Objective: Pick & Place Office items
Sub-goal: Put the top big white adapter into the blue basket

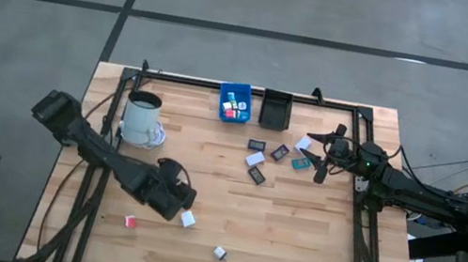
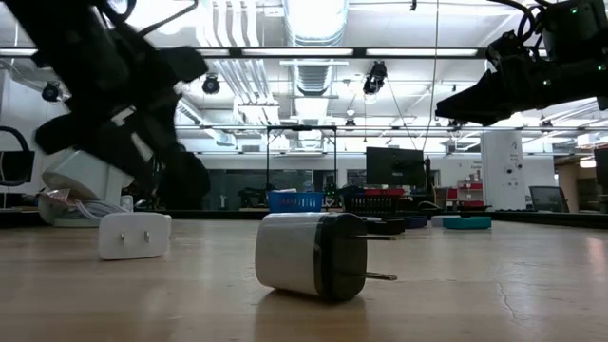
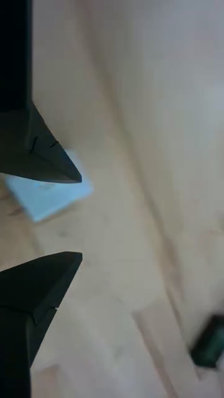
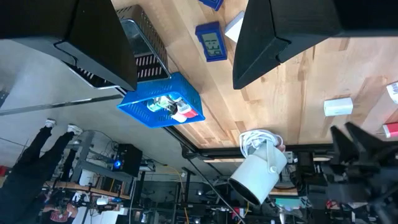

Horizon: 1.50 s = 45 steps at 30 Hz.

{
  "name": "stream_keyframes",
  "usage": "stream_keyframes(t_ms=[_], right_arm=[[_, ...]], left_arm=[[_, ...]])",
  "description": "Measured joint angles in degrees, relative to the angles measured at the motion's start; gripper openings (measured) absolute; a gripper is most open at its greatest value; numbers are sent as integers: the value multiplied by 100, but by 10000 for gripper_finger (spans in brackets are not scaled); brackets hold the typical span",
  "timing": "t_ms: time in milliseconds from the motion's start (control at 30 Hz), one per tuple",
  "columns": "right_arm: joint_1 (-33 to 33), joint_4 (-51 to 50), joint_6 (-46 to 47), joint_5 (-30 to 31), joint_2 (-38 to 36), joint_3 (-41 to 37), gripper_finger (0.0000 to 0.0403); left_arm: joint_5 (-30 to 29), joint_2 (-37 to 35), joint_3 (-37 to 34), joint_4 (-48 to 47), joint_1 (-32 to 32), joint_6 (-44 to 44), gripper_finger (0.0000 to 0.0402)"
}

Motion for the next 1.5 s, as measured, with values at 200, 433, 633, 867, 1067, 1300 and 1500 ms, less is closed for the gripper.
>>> stream_keyframes(t_ms=[200, 433, 633, 867, 1067, 1300, 1500], right_arm=[[-1, 0, 0, 0, 1, 0, 256], [2, 0, 0, -2, 1, 0, 256], [-1, 2, 0, -1, 1, 0, 256], [0, 2, 0, -2, 1, -1, 256], [2, 2, 0, -2, 1, -1, 256], [2, 2, 0, 0, 1, 1, 256], [1, 2, 0, 0, 1, -1, 256]], left_arm=[[363, 335, 7, -18, -251, -676, 197], [383, 460, 7, -70, -285, -778, 197], [385, 485, -6, -70, -261, -784, 199], [383, 485, -29, -89, -108, -825, 200], [413, 485, -152, 29, -1, -870, 211], [456, 485, -347, 223, 28, -885, 212], [477, 485, -477, 450, 64, -885, 211]])
